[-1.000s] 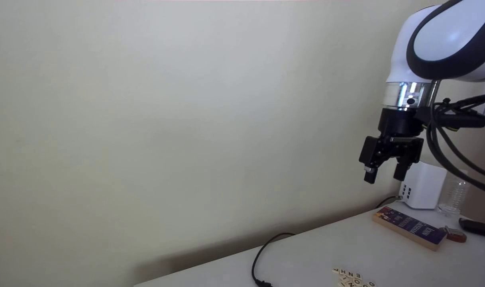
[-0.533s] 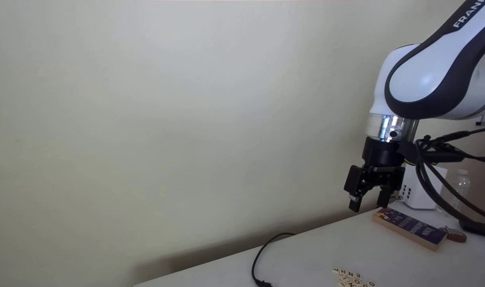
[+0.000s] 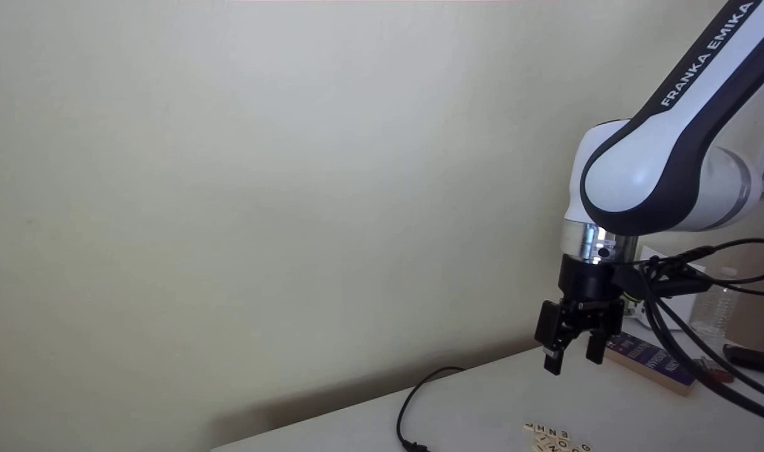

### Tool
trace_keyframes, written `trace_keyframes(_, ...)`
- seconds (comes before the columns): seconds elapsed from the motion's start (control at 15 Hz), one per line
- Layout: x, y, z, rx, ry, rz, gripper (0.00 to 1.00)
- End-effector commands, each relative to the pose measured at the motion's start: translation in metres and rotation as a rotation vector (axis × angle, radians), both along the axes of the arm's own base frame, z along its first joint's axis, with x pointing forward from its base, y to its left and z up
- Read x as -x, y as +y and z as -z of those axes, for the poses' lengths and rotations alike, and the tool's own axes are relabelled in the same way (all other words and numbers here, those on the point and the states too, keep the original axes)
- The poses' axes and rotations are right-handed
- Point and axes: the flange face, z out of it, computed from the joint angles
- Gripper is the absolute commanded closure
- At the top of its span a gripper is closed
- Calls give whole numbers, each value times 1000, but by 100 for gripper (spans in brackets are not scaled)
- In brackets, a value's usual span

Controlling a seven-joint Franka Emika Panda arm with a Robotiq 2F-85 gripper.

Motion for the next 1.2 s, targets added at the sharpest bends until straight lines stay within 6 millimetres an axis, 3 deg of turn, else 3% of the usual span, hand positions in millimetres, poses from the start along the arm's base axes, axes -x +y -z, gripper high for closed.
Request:
trace_keyframes(0.0, -1, 0, 0, 0, 1, 0, 0)
trace_keyframes(0.4, -6, -1, 27, -13, -6, -61, 0)
trace_keyframes(1.13, -7, 14, 102, -14, 39, -190, 0)
